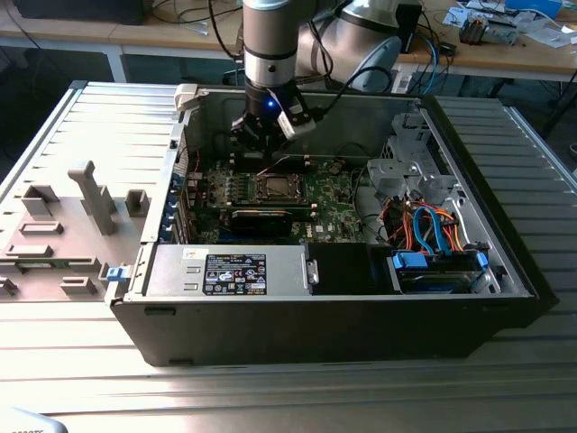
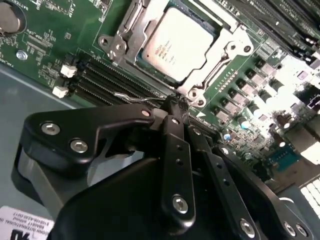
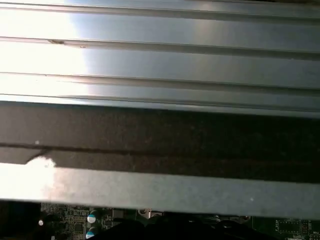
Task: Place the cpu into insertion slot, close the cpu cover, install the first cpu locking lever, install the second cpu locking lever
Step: 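Install the first cpu locking lever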
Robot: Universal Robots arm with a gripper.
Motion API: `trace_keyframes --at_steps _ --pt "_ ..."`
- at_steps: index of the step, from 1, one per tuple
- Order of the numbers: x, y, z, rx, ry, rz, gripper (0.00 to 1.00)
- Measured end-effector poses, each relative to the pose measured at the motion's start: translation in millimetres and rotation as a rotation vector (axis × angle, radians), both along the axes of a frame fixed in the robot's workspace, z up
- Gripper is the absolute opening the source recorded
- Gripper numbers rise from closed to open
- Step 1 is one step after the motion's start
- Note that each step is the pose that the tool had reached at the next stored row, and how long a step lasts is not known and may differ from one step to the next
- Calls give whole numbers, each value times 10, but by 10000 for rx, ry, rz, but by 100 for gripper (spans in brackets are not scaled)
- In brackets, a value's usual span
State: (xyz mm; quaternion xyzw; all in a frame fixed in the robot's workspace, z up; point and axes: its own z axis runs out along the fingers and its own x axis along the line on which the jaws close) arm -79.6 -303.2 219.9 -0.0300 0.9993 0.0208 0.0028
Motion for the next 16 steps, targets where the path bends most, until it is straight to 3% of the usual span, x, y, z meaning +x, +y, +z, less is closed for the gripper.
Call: trace_keyframes --at_steps 1,2,3,12,16 --pt "51 0 -59 -54 16 65 11" --pt "198 0 -123 -93 49 129 11" --pt "259 0 -144 -95 59 147 11" --pt "316 -28 -160 -96 68 150 11" --pt "408 -29 -166 -98 82 150 11"
